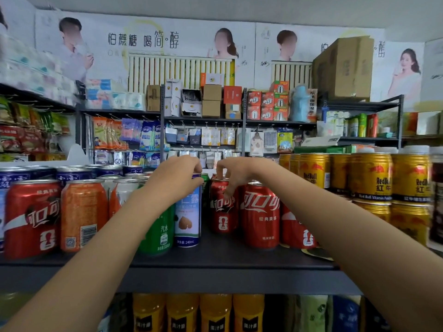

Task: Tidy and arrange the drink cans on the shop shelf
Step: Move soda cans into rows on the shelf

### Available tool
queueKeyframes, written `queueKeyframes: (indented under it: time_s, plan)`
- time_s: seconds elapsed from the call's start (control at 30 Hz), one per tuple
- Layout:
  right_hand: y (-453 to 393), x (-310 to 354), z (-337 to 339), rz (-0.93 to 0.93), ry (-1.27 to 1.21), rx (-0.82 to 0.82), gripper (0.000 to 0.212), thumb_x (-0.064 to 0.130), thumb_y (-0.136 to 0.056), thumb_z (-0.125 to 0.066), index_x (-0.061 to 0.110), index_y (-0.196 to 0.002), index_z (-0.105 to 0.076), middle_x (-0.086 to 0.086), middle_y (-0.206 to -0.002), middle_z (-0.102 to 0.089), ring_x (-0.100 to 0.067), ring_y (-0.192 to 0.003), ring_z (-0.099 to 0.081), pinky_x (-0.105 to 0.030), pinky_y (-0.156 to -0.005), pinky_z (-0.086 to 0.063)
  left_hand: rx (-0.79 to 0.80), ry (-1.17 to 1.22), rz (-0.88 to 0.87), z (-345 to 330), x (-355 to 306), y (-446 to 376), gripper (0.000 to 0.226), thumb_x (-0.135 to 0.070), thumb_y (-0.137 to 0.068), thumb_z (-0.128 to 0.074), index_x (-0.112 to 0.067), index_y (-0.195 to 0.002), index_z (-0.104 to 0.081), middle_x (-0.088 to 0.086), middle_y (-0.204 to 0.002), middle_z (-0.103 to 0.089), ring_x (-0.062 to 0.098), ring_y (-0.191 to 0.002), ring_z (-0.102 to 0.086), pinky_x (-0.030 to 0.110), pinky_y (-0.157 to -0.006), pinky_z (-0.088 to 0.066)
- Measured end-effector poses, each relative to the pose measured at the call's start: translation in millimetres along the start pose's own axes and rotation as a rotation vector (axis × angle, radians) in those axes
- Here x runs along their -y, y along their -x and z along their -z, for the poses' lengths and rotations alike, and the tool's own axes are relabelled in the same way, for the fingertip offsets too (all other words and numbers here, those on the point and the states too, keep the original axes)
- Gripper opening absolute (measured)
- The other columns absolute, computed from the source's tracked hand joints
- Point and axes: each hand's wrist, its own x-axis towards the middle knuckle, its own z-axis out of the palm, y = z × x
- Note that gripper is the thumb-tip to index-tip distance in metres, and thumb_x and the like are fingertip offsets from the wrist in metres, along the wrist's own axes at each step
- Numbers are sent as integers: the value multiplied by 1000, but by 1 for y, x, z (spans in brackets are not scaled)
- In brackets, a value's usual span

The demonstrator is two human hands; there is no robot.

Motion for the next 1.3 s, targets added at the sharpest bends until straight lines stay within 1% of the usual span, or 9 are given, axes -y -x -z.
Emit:
queueKeyframes:
  time_s: [0.2, 0.33, 0.5, 0.63, 0.73, 0.87, 0.93, 1.1, 1.3]
  plan:
    - [8, -1, 7, -21, -41, 12, 59, 26, -75, -74, 12, -126, -48, -7, -140, -41, -25, -127, -40, -39, -106, -34, 5, 36, 0, -1, 1, 3, 23, -28, -89, -57, -20, -111, -57, 3, -117, -60, 20, -109, -54, 39, -92, -46]
    - [40, -19, 35, -40, -174, -138, 48, 37, -81, -67, 13, -121, -54, -6, -138, -44, -23, -124, -44, -38, -106, -35, 78, 42, -28, 7, 3, 6, 30, -25, -90, -56, -19, -120, -54, -1, -125, -57, 17, -112, -53, 33, -96, -41]
    - [71, -13, 40, -68, 22, 163, 54, 37, -79, -68, 16, -126, -52, -1, -137, -45, -21, -124, -45, -39, -108, -32, 102, -36, 22, 10, 0, 6, 34, -31, -86, -61, -18, -117, -52, 1, -123, -54, 20, -112, -49, 31, -92, -37]
    - [66, -9, 37, -77, 79, 172, 51, 33, -78, -70, 16, -123, -54, 1, -132, -49, -20, -123, -46, -38, -107, -33, 175, -53, 19, 13, 1, 3, 26, -30, -83, -65, -20, -102, -50, 0, -112, -57, 18, -103, -53, 30, -86, -37]
    - [52, -9, 38, -21, -7, 76, 42, 34, -81, -67, 13, -117, -60, 6, -121, -53, -14, -114, -48, -39, -107, -34, 194, 12, 22, 22, 2, 2, 22, -35, -86, -61, -19, -100, -54, -1, -111, -57, 18, -103, -53, 30, -85, -42]
    - [15, -13, 34, 21, -40, -156, 30, 25, -82, -68, 10, -108, -65, 1, -108, -60, -18, -103, -57, -34, -94, -44, -62, -66, -31, 22, -23, -5, 21, -28, -92, -51, -14, -104, -60, 3, -109, -62, 20, -95, -58, 33, -82, -48]
    - [-5, -21, 31, 10, 6, -203, 28, 21, -83, -68, 10, -108, -64, -2, -104, -60, -21, -100, -60, -32, -89, -43, -56, -85, -82, 4, -46, -5, 24, -21, -94, -46, -12, -113, -59, 6, -110, -62, 22, -96, -59, 34, -83, -49]
    - [-46, -45, 21, 55, 33, -151, 33, 18, -83, -68, 12, -115, -62, -9, -118, -59, -24, -106, -56, -31, -88, -47, 106, -95, -41, -46, -60, -22, 26, -5, -91, -36, -3, -107, -57, 14, -111, -57, 31, -103, -54, 36, -79, -43]
    - [-86, -53, 12, 114, 75, -49, 37, 24, -88, -62, 12, -123, -58, -8, -131, -52, -25, -119, -49, -37, -100, -41, 104, 0, 36, -75, -56, -52, 33, -14, -94, -30, -6, -108, -58, 16, -116, -57, 33, -110, -49, 38, -85, -41]
